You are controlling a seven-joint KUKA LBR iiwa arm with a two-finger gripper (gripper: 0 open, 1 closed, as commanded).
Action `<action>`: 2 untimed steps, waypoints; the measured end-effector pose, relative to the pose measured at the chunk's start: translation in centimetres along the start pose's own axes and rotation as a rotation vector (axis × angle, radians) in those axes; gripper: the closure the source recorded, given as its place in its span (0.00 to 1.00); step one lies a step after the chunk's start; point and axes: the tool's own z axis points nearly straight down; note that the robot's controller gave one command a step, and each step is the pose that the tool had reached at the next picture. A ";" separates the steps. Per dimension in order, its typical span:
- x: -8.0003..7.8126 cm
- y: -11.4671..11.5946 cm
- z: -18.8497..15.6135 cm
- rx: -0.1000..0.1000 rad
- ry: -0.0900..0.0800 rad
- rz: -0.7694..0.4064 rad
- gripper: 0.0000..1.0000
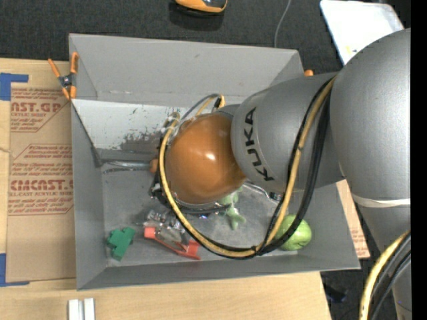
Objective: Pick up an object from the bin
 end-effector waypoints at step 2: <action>-0.8 0.3 -7.5 -0.004 0.002 0.149 1.00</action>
Offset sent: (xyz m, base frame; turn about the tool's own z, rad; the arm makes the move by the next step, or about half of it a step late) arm -0.0046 0.0118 0.1129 -0.1624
